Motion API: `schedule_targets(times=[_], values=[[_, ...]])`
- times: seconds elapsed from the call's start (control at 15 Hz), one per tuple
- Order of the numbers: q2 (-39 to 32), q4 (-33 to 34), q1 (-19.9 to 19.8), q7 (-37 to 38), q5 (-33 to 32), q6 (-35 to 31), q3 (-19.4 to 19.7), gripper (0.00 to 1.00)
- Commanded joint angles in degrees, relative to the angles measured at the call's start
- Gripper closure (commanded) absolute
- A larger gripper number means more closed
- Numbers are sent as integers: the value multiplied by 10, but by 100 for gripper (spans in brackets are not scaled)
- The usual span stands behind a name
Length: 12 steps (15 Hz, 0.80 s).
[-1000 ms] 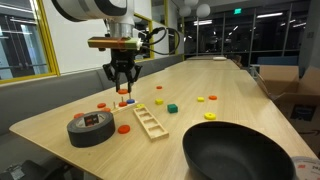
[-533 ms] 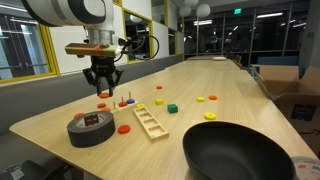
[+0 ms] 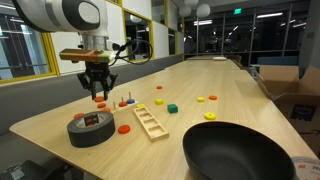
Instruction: Put the orange circle on the wooden object.
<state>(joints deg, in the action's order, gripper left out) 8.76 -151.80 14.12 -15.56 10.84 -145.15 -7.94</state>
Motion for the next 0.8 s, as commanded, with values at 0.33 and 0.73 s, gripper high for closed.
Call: schedule_targets(times=[0.33, 0.73], values=[[-35, 3, 4, 1, 24, -31, -11, 75], [-52, 8, 3, 1, 27, -45, -20, 75]])
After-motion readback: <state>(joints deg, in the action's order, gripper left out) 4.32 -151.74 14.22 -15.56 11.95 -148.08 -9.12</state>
